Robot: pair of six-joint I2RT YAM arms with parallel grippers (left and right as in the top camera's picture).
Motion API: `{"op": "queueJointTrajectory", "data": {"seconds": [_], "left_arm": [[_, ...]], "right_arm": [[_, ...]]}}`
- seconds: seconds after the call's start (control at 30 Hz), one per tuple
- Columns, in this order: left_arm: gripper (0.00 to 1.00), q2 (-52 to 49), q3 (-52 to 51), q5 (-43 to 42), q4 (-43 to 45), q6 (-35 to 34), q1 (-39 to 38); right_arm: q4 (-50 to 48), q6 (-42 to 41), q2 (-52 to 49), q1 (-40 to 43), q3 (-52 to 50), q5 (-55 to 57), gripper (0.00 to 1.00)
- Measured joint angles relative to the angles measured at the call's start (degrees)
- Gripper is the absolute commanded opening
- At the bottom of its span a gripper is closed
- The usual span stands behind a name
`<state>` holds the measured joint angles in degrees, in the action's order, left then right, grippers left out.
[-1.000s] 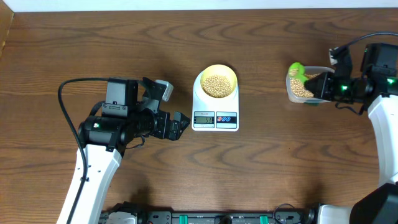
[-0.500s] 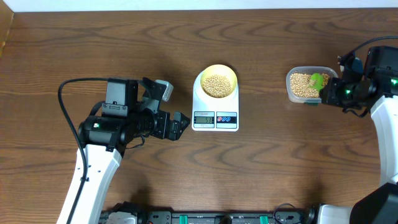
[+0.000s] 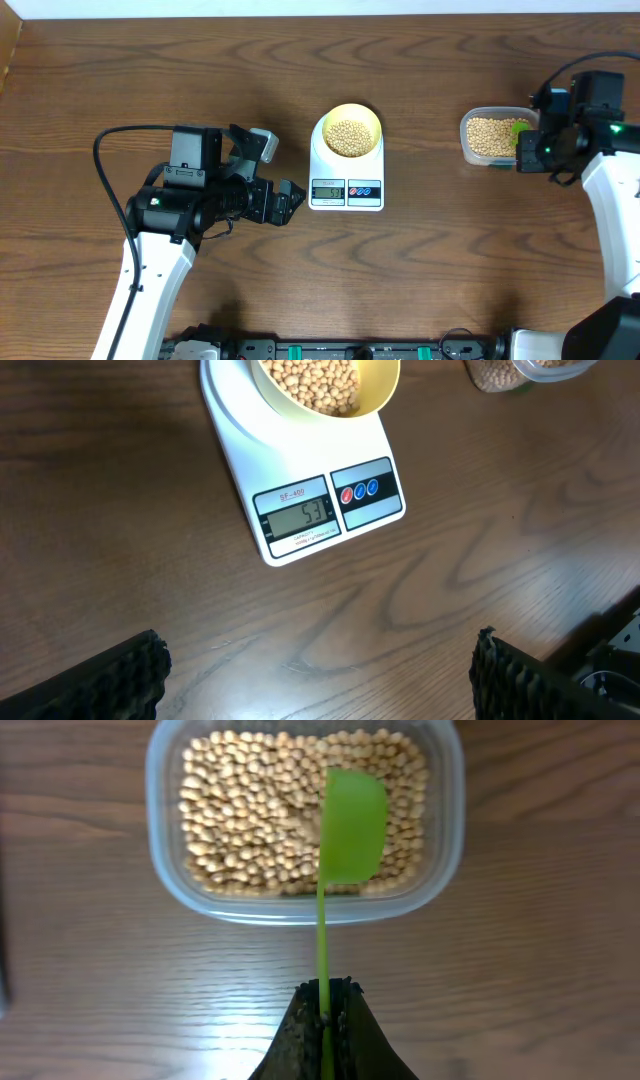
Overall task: Scoop item into bowl and weigh 50g on scale
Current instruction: 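Dip the green scoop into the soybeans and lift it out, right gripper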
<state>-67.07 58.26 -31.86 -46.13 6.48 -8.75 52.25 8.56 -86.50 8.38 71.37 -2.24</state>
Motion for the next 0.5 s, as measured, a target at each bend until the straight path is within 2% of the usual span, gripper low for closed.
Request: {"op": "queueJointTrajectory", "data": {"seconds": [0.2,0.5], "left_arm": [[0.98,0.0,0.0,0.0,0.0,0.0,0.0],[0.98,0.0,0.0,0.0,0.0,0.0,0.0]], "right_arm": [[-0.5,0.8,0.0,-4.4,0.0,7.4,0.01],[-0.7,1.1,0.0,-6.9,0.0,11.2,0.01]]}}
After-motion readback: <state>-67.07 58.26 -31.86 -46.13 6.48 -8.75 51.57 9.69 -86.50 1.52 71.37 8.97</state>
